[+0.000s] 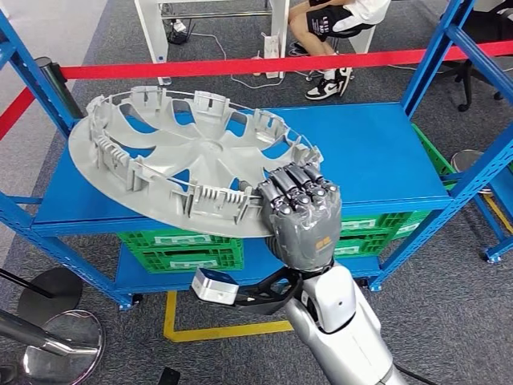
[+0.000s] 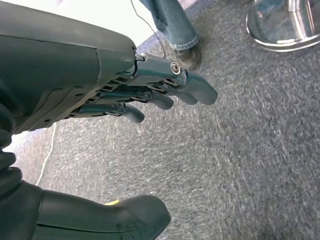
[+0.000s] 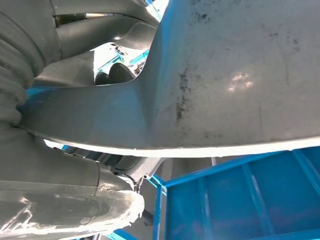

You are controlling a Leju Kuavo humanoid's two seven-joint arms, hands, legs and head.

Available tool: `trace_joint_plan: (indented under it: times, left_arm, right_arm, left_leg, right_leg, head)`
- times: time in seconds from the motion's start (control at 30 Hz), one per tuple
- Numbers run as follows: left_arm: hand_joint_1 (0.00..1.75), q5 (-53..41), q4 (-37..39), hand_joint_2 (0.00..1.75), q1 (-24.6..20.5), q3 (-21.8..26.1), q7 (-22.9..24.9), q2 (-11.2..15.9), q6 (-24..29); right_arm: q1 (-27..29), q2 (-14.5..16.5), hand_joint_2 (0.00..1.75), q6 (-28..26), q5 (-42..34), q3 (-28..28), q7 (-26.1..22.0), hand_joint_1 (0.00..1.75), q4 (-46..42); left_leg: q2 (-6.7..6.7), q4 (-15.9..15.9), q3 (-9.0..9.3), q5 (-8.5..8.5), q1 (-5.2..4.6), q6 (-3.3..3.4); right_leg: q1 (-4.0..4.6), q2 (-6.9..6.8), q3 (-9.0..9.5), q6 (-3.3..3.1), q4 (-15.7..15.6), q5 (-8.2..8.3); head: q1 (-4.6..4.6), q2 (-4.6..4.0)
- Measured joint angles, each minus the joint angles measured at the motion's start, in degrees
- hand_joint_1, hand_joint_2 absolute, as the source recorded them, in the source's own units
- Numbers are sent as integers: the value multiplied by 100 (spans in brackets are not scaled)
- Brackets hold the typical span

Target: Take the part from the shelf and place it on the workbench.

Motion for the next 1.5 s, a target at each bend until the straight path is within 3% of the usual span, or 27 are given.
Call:
trace_joint_plan:
  times: [0.3,0.37,0.47,0.57,0.63,0.67,0.73,0.77,0.8,0.83,0.9,0.93,1.0,1.07,1.13,1.23,1.27,1.3,1.33,1.43,1.5]
  left_arm:
    - [0,-19,0,175,3,23,-75,0,127]
    - [0,-34,0,175,5,31,-75,1,125]
    - [0,-56,0,175,11,49,-47,9,119]
    - [0,-64,0,175,18,70,-5,8,114]
    - [0,-72,0,175,14,75,2,3,112]
    - [0,-80,0,175,13,78,6,0,110]
    - [0,-97,0,175,13,91,14,0,106]
    - [0,-103,0,175,15,101,17,0,106]
    - [0,-105,0,175,15,110,17,0,105]
    - [0,-107,0,175,16,119,18,-1,104]
    - [0,-108,0,175,15,137,19,-2,103]
    - [0,-107,0,175,14,147,19,-2,102]
    - [0,-108,0,175,10,163,24,-1,99]
    - [0,-111,0,175,8,170,39,3,97]
    - [0,-114,0,175,7,179,52,9,96]
    - [0,-116,0,175,7,201,75,13,88]
    - [0,-117,0,175,7,208,86,13,85]
    - [0,-119,0,175,7,214,95,13,83]
    - [0,-121,0,175,6,217,101,14,81]
    - [0,-123,0,175,-1,219,104,13,78]
    - [0,-122,0,175,-6,222,105,11,74]
  right_arm:
    - [139,77,175,0,-113,-177,-276,175,-8]
    - [207,195,175,0,-343,-335,-787,175,-22]
    - [322,493,175,0,-800,-803,-1935,175,-31]
    - [377,723,175,2,-1139,-1226,-2434,175,-30]
    - [387,776,175,2,-1276,-1419,-2501,175,-21]
    - [394,780,175,2,-1338,-1512,-2528,175,-10]
    - [420,784,175,2,-1465,-1682,-2581,175,27]
    - [438,784,175,3,-1514,-1749,-2598,175,50]
    - [454,784,175,3,-1551,-1801,-2611,175,73]
    - [466,785,175,3,-1575,-1843,-2620,175,92]
    - [471,787,175,3,-1597,-1897,-2637,175,118]
    - [470,791,175,3,-1602,-1917,-2644,175,125]
    - [467,799,175,4,-1612,-1951,-2650,175,140]
    - [465,809,175,4,-1644,-1982,-2653,175,160]
    - [459,819,175,4,-1727,-2022,-2671,175,185]
    - [446,824,175,5,-1853,-2086,-2711,175,227]
    - [444,825,175,6,-1879,-2108,-2721,175,250]
    - [442,825,175,7,-1897,-2130,-2728,175,274]
    - [440,827,175,7,-1908,-2152,-2733,175,301]
    - [420,834,175,7,-1902,-2202,-2731,175,363]
    - [395,837,175,7,-1902,-2222,-2728,175,399]
  left_leg:
    - [0,0,0,0,0,0]
    - [1,10,-3,-5,-7,7]
    - [1,39,-15,-23,-26,47]
    - [-35,-28,-8,37,-2,111]
    - [-76,-96,-3,92,35,160]
    - [-96,-104,-11,107,40,172]
    - [-144,-101,-36,121,35,184]
    - [-169,-99,-42,127,32,184]
    - [-194,-95,-44,132,31,180]
    - [-219,-89,-42,135,31,174]
    - [-258,-67,-61,139,27,142]
    - [-272,-54,-83,152,23,109]
    - [-287,-35,-133,194,21,29]
    - [-292,-9,-173,192,24,-40]
    - [-293,250,-288,-54,37,-119]
    - [-291,1295,-661,-690,94,-215]
    - [-291,1532,-718,-768,113,-234]
    - [-291,1573,-681,-736,131,-247]
    - [-290,1386,-531,-605,149,-254]
    - [-294,277,158,-226,172,-244]
    - [-304,-23,287,-206,150,-197]
  right_leg:
    - [0,0,0,0,0,0]
    - [-5,0,1,7,-7,5]
    - [-21,-10,8,42,-27,26]
    - [-22,25,9,88,-21,3]
    - [-27,245,-135,102,279,-234]
    - [-32,371,-298,105,624,-426]
    - [-30,477,-668,113,1417,-730]
    - [-29,489,-775,113,1622,-733]
    - [-29,493,-780,108,1598,-613]
    - [-31,493,-676,98,1337,-391]
    - [-26,499,-329,64,564,16]
    - [-18,504,-195,43,276,117]
    - [5,512,-106,13,93,129]
    - [-10,506,-137,-37,43,147]
    - [-39,492,-182,-125,7,195]
    - [-41,468,-302,-203,11,279]
    - [-40,463,-347,-205,19,310]
    - [-41,460,-390,-199,30,338]
    - [-44,459,-429,-188,45,363]
    - [-37,462,-520,-113,89,431]
    - [-25,459,-564,-33,95,501]
  head:
    - [0,0]
    - [-1,0]
    - [-5,0]
    - [-3,0]
    - [12,0]
    - [19,0]
    - [31,0]
    - [31,0]
    - [33,0]
    - [33,0]
    - [31,0]
    - [31,0]
    - [27,0]
    - [24,0]
    - [6,0]
    - [-7,0]
    - [-6,0]
    - [-7,0]
    - [-7,0]
    - [-5,0]
    - [-2,0]
